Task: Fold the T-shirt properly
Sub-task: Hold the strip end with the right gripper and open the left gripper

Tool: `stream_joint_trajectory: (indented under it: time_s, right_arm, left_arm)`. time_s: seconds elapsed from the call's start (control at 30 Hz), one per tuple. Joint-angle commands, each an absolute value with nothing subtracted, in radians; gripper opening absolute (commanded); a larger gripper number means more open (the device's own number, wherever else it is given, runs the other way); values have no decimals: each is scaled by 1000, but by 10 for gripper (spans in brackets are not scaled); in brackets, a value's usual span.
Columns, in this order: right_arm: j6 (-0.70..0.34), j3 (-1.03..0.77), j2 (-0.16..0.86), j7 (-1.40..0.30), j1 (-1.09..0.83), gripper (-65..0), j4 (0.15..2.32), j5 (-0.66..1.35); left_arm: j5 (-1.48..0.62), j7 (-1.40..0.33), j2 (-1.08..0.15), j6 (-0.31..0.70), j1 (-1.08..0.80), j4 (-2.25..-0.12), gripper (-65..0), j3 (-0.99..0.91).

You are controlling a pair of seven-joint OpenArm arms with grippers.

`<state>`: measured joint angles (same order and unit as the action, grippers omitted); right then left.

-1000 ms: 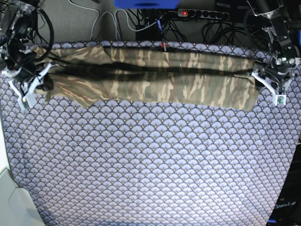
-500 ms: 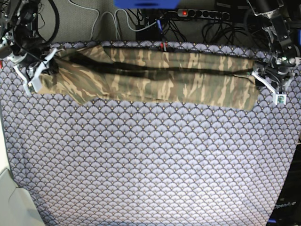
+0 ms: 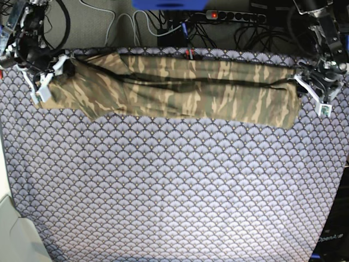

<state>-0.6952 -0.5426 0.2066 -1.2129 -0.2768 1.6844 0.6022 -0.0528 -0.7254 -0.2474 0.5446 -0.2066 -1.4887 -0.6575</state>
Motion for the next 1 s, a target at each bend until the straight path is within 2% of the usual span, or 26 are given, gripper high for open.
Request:
stream_joint_trajectory:
  time_s: [0.0,0.1,0.47,0.7,0.97]
  right_arm:
    - [-698,-556,228,-1185,-271,-396,1682,604]
    - [-698,-568,234,-1155,-263,-372,1633,604]
    - [-698,-570,252,-1156,-246,-370,1621,604]
    - [-698,-568,249,-1156,-248,-370,1621,604]
    - [-698,-568,248,-1158,-251,-370,1621,604]
  left_arm:
    - [-56,-711,-265,544,-203,-1509,-318,-693]
    - [-56,-711,-265,568,-197,-1509,-318,-742]
    - [-61,-746,-263,576,-154,-1498,-318,-796]
    - [-197,-880,-263,576,-91,-1498,-318,-789]
    - [-318,-885,-249,576,-85,-1498,-318,-786]
